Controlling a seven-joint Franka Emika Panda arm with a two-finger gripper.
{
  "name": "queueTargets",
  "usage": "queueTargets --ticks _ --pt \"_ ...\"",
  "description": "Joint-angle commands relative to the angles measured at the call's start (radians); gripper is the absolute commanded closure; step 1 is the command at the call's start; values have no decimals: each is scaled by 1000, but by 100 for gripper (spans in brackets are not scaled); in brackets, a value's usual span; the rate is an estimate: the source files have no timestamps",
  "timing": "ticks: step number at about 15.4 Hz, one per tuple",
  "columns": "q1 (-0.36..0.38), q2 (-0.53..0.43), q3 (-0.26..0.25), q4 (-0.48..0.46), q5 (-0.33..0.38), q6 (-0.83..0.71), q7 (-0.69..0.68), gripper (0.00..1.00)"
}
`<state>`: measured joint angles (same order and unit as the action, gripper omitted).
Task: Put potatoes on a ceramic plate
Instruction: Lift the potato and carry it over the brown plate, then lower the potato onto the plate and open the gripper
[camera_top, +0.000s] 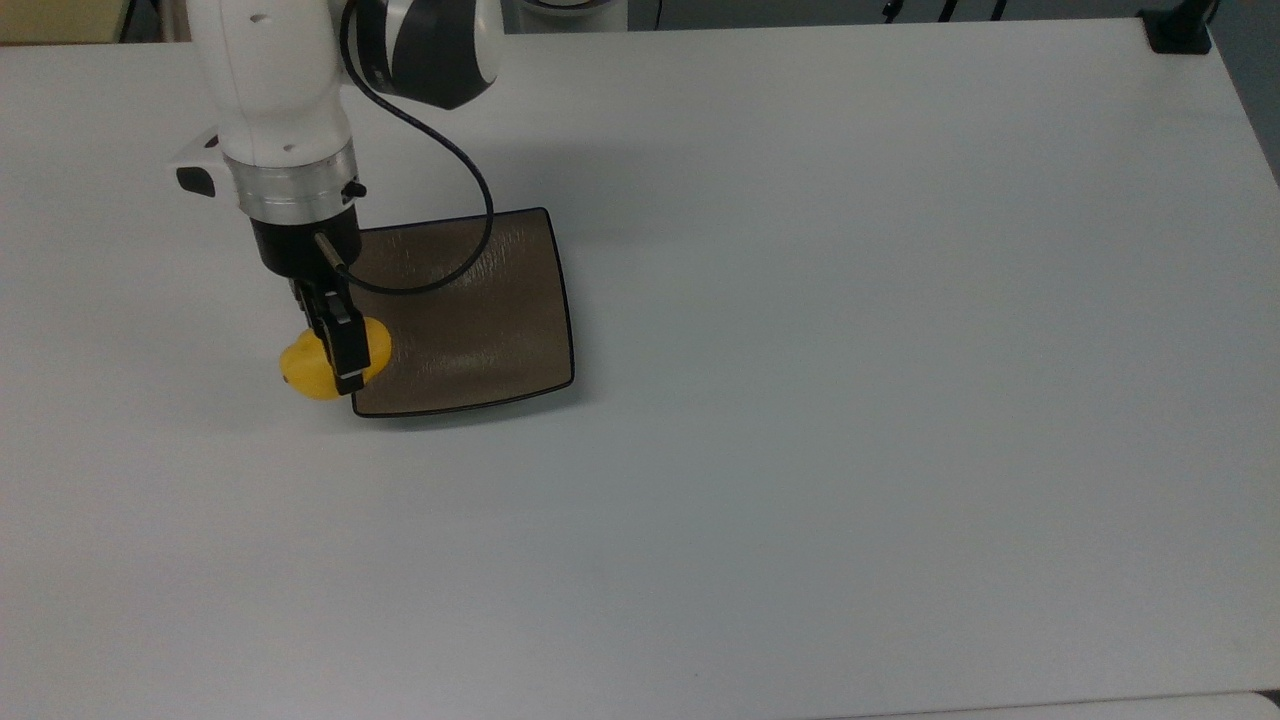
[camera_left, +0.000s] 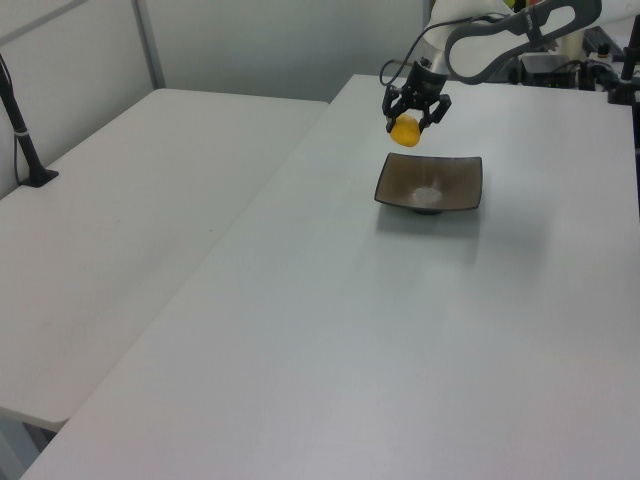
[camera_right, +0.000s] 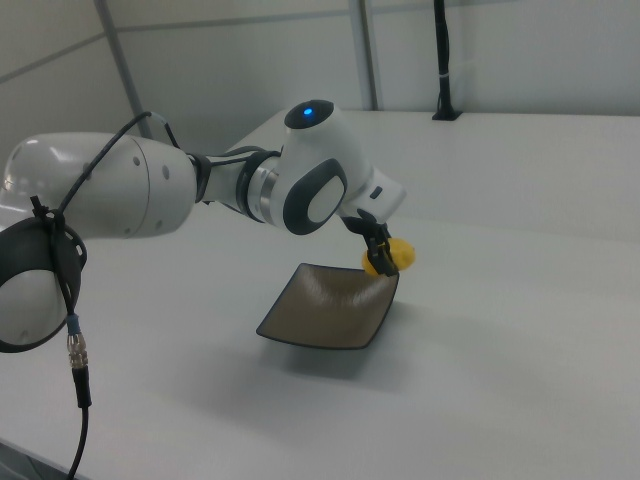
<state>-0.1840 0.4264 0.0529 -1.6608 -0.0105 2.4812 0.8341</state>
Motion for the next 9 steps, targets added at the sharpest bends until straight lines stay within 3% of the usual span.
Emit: queueTargets --ticks 1,4,9 --pt "26 -21 -1 -23 -16 -24 27 34" --pt "32 -20 -1 -28 -16 -25 27 13" --pt "32 -21 1 -27 -16 -33 27 7"
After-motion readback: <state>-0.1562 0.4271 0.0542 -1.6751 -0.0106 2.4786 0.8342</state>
